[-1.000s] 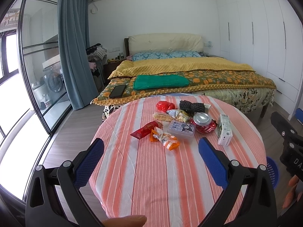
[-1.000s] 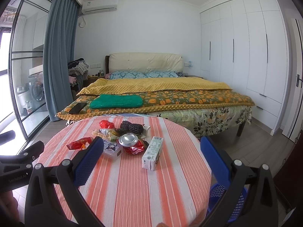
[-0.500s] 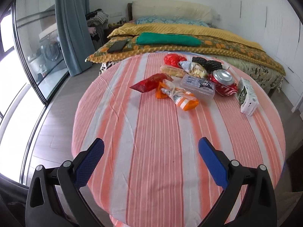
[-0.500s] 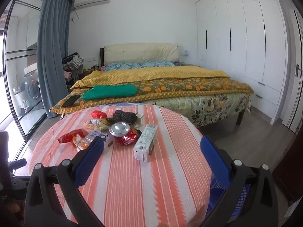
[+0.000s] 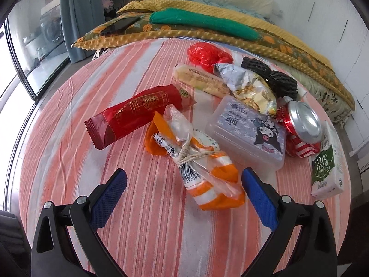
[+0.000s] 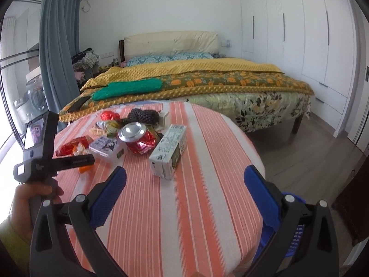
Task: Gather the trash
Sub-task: 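Lower the left tool to the orange-and-white wrapper while the right tool approaches the milk carton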
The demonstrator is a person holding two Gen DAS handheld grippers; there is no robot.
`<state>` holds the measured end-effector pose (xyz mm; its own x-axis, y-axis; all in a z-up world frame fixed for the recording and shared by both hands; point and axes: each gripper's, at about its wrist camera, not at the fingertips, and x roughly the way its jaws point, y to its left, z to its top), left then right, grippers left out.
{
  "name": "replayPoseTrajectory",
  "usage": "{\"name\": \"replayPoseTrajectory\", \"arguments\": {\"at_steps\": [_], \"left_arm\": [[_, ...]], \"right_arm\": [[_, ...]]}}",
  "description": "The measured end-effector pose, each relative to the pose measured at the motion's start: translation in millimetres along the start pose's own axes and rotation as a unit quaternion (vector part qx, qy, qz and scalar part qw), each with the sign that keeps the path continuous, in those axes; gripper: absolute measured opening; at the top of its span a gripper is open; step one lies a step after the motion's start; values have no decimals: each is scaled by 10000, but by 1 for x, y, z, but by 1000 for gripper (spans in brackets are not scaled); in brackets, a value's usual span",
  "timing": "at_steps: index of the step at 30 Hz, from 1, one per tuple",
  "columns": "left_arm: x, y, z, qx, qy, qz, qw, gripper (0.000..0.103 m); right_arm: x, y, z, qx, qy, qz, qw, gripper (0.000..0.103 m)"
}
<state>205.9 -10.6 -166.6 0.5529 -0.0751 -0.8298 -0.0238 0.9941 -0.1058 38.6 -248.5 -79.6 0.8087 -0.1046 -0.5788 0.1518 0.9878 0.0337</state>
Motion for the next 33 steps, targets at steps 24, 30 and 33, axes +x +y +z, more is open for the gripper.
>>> {"name": "replayPoseTrajectory", "arguments": {"at_steps": [24,30,33], "left_arm": [[-58,40,-47,1585,361,-1599,9737,39],[-61,29,-58,1720,290,-1565,9722,62],[-58,28,-54,1739,279,-1534,9723,75]], "right_arm": [[117,7,21,451,1975,1223,9716,42],[101,-50,-8,1767,2231,1802,9415,42],[97,-71,-8,1894,2233,1508,9442,43]]}}
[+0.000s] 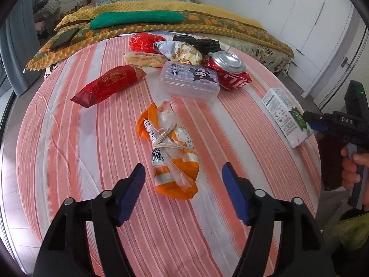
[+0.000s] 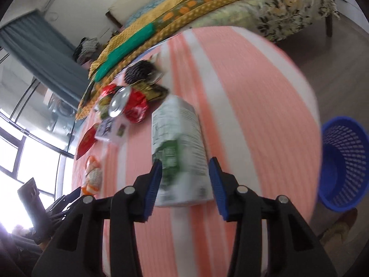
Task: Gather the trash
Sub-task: 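Lower the left tool to the orange-and-white wrapper while the right tool approaches the milk carton, then grasp the orange wrapper with the left tool while the right tool grasps the milk carton, then carry both items over the blue wastebasket and open both tools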
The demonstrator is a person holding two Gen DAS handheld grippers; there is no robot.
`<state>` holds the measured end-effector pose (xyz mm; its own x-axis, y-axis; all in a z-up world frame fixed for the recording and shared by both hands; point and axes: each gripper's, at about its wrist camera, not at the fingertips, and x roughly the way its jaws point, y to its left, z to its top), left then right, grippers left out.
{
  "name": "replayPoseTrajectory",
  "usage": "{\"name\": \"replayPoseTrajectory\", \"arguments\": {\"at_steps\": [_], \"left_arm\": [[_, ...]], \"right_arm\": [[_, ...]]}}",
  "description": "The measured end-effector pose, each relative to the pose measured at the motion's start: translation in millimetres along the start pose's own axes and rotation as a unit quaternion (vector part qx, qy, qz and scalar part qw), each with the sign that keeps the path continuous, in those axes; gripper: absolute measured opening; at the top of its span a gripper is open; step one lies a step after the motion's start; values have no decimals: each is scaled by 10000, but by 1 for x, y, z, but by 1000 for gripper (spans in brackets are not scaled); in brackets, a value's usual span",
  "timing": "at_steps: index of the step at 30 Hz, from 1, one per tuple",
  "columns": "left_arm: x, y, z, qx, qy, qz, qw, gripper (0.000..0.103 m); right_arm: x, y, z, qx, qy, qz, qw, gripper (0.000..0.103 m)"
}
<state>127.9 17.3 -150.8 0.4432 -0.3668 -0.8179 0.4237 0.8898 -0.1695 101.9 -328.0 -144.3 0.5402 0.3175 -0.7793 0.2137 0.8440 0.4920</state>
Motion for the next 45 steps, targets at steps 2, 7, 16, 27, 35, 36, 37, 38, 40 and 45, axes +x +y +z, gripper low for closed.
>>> {"name": "replayPoseTrajectory", "arguments": {"at_steps": [2,7,16,27,35,36,37,38,40,45], "left_arm": [[2,1,3,43,36,47,10000,82],[18,7,13,-24,304,41,9995,82],[28,16,24,-22,441,249,9987,45],[-2,-52,36,288,128,-519,9982,42],[14,-212,67,1210,254,-1726,9772,42],[20,-232,69,1334,290,-1810,9740,42],[28,-253,70,1459,337,-1896,9704,42],[39,-277,71,1594,412,-1968,9665,42],[61,-314,70,1773,582,-2057,9607,42],[133,-392,64,2137,1085,-2057,9488,42]], "right_arm": [[-6,-2,3,-105,-42,-227,9997,48],[-1,26,11,-984,138,-730,9924,85],[49,55,16,-2094,807,-1655,9603,49],[-40,26,27,-1602,-57,-854,9834,49],[-106,-112,42,-669,-373,-1723,9821,49],[-110,-131,42,-557,-357,-1844,9806,49],[-113,-146,41,-461,-340,-1893,9802,49],[-115,-162,39,-359,-318,-1933,9800,49],[-119,-191,36,-160,-294,-2018,9789,49],[-124,-253,32,339,-284,-2062,9775,49]]}}
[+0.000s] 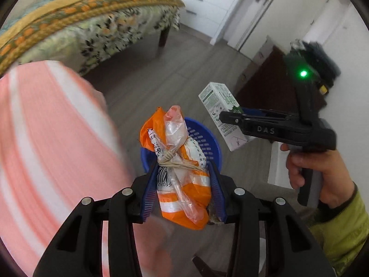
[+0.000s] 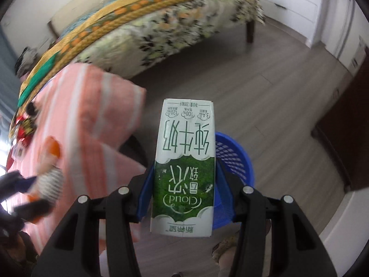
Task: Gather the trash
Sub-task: 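Carry both items over the blue wastebasket and open both tools, then move both tools back over the table toward the red wrapper bar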
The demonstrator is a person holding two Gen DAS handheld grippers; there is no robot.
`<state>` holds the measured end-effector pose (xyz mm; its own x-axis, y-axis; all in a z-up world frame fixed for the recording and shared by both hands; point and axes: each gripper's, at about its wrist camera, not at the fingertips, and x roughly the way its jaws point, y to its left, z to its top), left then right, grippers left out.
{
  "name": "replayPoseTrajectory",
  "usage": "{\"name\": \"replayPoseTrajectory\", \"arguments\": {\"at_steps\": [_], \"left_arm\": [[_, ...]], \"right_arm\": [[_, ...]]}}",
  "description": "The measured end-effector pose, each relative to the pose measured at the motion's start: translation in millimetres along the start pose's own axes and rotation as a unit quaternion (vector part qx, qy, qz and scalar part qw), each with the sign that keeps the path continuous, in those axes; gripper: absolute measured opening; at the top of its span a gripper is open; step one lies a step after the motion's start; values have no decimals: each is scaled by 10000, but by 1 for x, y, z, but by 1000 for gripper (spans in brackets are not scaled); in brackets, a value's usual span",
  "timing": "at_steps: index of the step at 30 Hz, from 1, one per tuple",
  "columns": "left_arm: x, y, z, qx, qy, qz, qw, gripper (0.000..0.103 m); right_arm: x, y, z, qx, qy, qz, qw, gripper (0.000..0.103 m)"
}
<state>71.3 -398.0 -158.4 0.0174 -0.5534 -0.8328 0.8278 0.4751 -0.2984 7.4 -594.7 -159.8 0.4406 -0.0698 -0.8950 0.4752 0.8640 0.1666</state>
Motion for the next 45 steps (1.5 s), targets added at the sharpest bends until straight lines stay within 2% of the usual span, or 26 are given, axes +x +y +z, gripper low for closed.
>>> {"name": "replayPoseTrajectory", "arguments": {"at_steps": [7,9,10,11,12,14,17,20,22,24,26,31,36,39,42,45], "left_arm": [[94,-14,23,174,322,37,9993,45],[113,-16,28,255,245,118,9993,64],[116,-15,28,282,163,197,9993,79],[115,-15,30,297,-7,300,9991,86],[112,-14,31,295,-159,356,9988,89],[95,-13,30,256,-534,312,9978,98],[53,-14,23,287,-1157,257,9925,98],[7,-19,8,392,-1547,159,9870,98],[-18,-23,-5,467,-1675,318,9843,98],[-43,-21,-24,511,-1735,673,9812,98],[-62,-14,-50,508,-1758,1002,9780,98],[-98,33,-123,136,-1457,1698,9746,98],[-137,100,-192,-575,-1227,2320,9632,98],[-166,138,-222,-942,-1250,2632,9520,98],[-185,172,-243,-1285,-1274,2789,9431,98],[-199,202,-255,-1504,-1258,2864,9378,98]], "right_arm": [[37,-48,0,396,161,175,9989,51],[46,-60,1,519,128,318,9981,72],[47,-66,1,638,54,345,9974,79],[44,-73,1,745,-42,336,9966,79],[41,-76,1,808,-113,329,9961,79],[25,-81,1,896,-398,255,9949,81],[-3,-74,4,773,-959,130,9923,89],[-33,-53,-1,564,-1555,64,9862,95],[-51,-34,-7,397,-1935,63,9803,96],[-64,-8,-15,176,-2291,159,9731,98],[-70,21,-25,-163,-2449,263,9691,98],[-55,116,-62,-1031,-2061,809,9697,98],[-32,212,-96,-1686,-1418,1107,9691,98],[-26,264,-112,-2016,-1114,1276,9647,98],[-14,312,-120,-2255,-879,1364,9606,98],[1,354,-126,-2563,-580,1346,9554,98]]}}
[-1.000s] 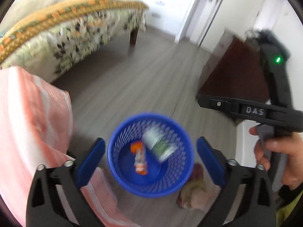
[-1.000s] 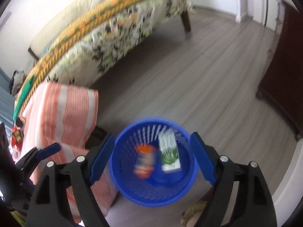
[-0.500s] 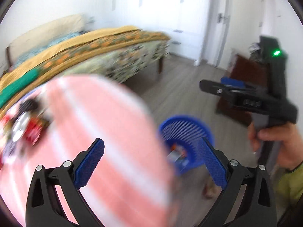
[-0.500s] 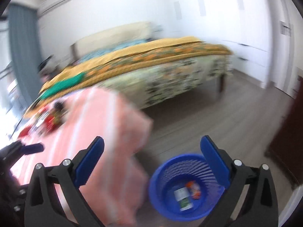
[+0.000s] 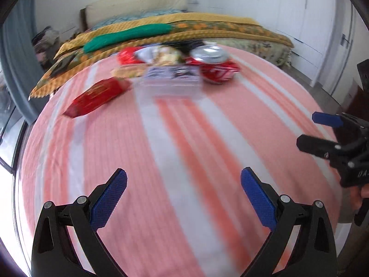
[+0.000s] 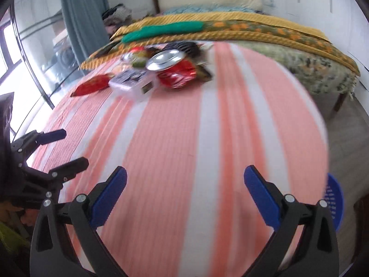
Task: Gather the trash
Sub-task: 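Move both tools back over the table toward the red wrapper bar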
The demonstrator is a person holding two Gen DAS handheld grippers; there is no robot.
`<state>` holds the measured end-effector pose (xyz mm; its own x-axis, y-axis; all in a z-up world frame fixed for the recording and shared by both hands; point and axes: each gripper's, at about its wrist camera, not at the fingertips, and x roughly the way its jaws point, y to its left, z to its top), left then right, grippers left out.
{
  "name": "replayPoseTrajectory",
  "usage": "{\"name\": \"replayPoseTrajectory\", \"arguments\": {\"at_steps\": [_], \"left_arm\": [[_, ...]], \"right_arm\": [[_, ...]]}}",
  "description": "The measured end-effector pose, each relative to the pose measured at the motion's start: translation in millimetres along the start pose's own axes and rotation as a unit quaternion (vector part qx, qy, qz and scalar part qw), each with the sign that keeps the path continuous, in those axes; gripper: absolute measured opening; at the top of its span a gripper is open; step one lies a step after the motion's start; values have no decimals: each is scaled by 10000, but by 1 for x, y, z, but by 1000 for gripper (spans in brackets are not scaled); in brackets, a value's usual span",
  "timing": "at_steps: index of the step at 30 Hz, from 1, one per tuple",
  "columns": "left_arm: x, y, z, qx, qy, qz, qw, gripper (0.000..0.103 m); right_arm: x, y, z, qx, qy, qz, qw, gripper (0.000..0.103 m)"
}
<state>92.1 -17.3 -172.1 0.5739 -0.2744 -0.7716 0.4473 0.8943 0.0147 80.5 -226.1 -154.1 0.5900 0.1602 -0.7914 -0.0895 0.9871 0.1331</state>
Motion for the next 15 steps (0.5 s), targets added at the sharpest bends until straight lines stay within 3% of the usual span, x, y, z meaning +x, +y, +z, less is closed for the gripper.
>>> {"name": "replayPoseTrajectory", "arguments": {"at_steps": [5,10,13,15], "left_arm": [[2,44,14,-15,2,10,10000,98],[2,85,73,544,-319,334,9975,98],[28,109,109,1011,-128,387,9940,98],[55,118,126,1338,312,120,9904,98]], "right_arm": [[35,31,6,-279,269,-49,9992,98],[39,36,5,-430,255,-208,9985,98],[41,39,5,-468,255,-273,9982,98],[41,39,5,-467,249,-290,9982,98]]}}
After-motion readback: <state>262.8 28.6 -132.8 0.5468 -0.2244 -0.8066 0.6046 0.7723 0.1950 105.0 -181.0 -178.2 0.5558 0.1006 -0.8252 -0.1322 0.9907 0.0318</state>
